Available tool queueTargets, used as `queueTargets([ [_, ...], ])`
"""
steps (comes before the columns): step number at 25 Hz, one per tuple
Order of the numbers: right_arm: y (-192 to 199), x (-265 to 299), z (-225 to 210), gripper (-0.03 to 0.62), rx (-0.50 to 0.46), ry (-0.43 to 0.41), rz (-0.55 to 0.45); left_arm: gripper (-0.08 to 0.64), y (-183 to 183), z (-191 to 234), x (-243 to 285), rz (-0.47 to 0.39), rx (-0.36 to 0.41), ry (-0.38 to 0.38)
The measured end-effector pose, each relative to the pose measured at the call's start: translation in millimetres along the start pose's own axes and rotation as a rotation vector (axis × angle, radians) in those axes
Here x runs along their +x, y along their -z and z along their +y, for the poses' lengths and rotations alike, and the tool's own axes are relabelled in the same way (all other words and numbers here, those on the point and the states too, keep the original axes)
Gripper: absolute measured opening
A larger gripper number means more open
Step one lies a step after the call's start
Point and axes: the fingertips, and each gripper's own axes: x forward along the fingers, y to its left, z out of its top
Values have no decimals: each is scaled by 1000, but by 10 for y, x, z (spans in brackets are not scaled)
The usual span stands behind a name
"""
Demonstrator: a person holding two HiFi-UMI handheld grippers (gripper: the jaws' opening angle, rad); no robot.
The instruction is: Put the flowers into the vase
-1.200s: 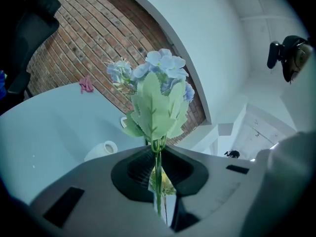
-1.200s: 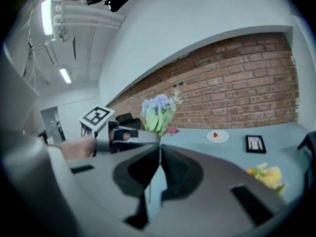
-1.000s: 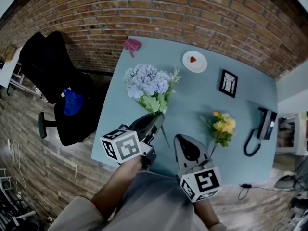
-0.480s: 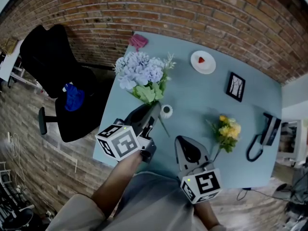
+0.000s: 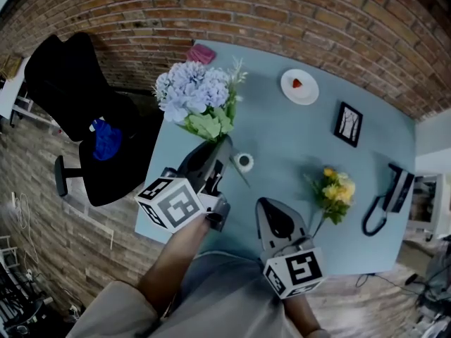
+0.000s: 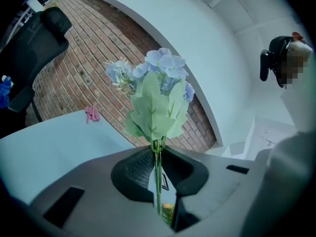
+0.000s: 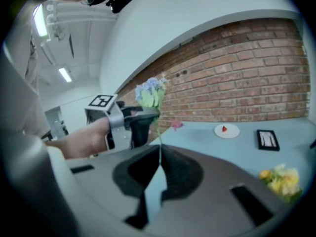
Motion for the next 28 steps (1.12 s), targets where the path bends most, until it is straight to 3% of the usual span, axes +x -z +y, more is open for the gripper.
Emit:
queueTargets([
  [9, 67, 75, -51, 23, 15, -3, 33, 54, -244, 96, 82, -95, 106, -33],
  [28, 243, 187, -91, 23, 36, -1, 99, 55, -137, 395, 280, -101, 190, -83],
])
